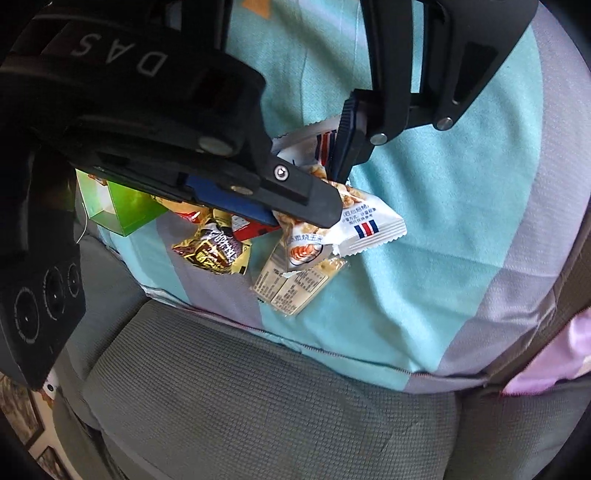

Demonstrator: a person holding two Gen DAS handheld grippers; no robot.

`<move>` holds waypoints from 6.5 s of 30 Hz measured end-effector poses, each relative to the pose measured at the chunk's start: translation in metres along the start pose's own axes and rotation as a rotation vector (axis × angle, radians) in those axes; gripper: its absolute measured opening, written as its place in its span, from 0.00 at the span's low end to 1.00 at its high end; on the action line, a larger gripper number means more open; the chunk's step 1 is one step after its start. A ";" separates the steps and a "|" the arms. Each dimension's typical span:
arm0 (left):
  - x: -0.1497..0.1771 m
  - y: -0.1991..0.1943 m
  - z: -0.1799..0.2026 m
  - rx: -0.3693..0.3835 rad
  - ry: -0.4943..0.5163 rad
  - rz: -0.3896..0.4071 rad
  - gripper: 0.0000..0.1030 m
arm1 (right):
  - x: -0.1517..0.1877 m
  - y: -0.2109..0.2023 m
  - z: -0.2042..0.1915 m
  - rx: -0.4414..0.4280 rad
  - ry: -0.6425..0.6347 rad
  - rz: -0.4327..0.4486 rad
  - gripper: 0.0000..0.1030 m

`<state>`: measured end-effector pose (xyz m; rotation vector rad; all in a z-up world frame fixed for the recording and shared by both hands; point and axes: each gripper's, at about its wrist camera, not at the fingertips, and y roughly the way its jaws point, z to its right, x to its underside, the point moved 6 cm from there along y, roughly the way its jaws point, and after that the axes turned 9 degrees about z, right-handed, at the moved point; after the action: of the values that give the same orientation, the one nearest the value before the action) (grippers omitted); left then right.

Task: Organize snacks
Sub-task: 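Close the right gripper on the white peanut packet and lift it, then carry the peanut packet with the right gripper into the green box, then open the right gripper to release the peanut packet in the box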

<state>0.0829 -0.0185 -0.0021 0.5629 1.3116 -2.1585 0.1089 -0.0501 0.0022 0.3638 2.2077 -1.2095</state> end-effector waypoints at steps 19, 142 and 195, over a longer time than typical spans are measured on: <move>-0.003 -0.042 0.059 0.122 0.111 0.129 0.35 | -0.002 -0.079 -0.009 0.071 -0.037 0.212 0.40; 0.070 0.089 0.293 0.330 0.446 -0.266 0.35 | 0.060 -0.221 0.251 0.297 0.637 0.371 0.40; 0.066 0.081 0.283 0.271 0.453 -0.259 0.61 | 0.067 -0.225 0.257 0.413 0.646 0.323 0.59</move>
<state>0.0654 -0.3180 0.0280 1.0956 1.3857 -2.5437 0.0385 -0.3909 0.0067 1.3881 2.2447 -1.4985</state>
